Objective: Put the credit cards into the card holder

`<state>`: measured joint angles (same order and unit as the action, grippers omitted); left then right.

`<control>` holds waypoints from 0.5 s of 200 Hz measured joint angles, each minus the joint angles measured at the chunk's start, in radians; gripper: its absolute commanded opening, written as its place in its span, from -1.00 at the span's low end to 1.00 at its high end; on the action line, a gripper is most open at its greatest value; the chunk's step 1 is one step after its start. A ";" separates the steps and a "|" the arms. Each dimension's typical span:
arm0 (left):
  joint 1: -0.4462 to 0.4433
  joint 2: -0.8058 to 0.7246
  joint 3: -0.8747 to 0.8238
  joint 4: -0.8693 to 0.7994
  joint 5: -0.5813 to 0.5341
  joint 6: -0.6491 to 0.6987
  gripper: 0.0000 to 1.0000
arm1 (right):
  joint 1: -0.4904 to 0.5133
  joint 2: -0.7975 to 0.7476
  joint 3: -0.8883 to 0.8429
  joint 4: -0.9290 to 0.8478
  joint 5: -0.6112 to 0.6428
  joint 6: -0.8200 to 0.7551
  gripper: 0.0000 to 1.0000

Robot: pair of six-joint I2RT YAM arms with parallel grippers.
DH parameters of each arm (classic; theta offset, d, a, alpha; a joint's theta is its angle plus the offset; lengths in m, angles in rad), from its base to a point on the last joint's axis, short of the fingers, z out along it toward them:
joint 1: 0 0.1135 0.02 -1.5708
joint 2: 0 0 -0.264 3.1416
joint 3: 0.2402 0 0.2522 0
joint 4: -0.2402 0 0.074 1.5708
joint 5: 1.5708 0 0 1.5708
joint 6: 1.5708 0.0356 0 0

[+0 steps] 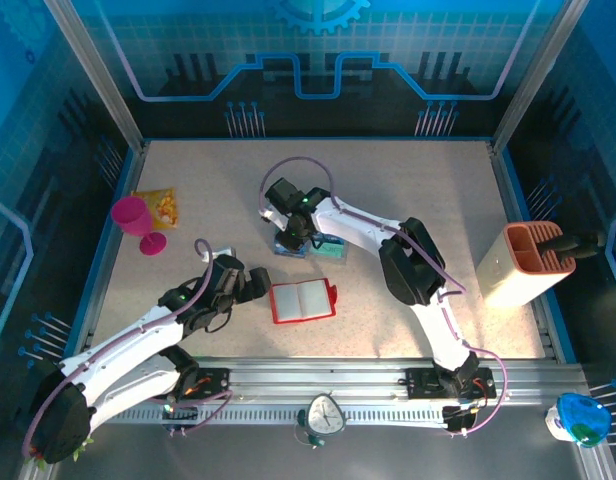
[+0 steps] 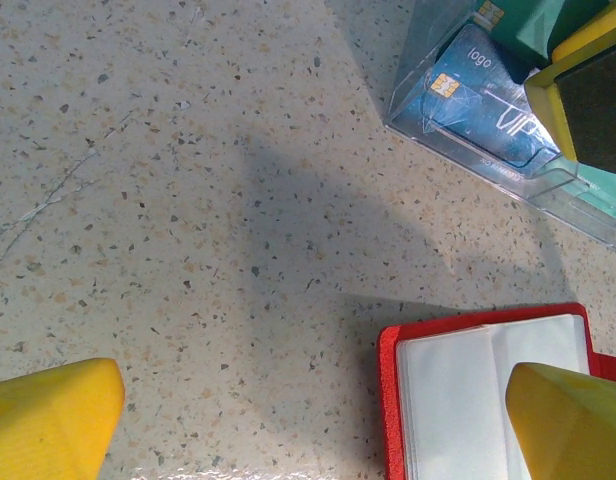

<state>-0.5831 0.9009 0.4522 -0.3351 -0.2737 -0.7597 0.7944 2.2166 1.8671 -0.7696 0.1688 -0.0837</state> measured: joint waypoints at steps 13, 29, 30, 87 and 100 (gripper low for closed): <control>0.002 0.000 0.000 0.000 0.000 0.000 0.99 | 0.002 0.005 0.011 -0.002 0.000 -0.003 -0.49; 0.005 0.000 0.000 0.000 0.000 0.000 0.99 | 0.003 0.014 0.021 -0.003 0.000 -0.004 -0.56; 0.005 0.000 0.000 0.000 0.000 0.000 0.99 | 0.004 0.015 0.022 -0.003 0.000 -0.005 -0.57; 0.012 0.000 0.000 0.001 0.000 0.000 0.99 | 0.004 0.021 0.022 -0.005 0.000 -0.014 -0.76; 0.013 0.000 0.000 0.003 0.001 0.000 0.99 | 0.006 0.020 0.022 -0.005 0.001 -0.018 -0.81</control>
<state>-0.5701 0.9012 0.4522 -0.3321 -0.2729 -0.7597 0.8001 2.2368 1.8893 -0.7742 0.1699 -0.1020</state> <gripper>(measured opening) 0.992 0.111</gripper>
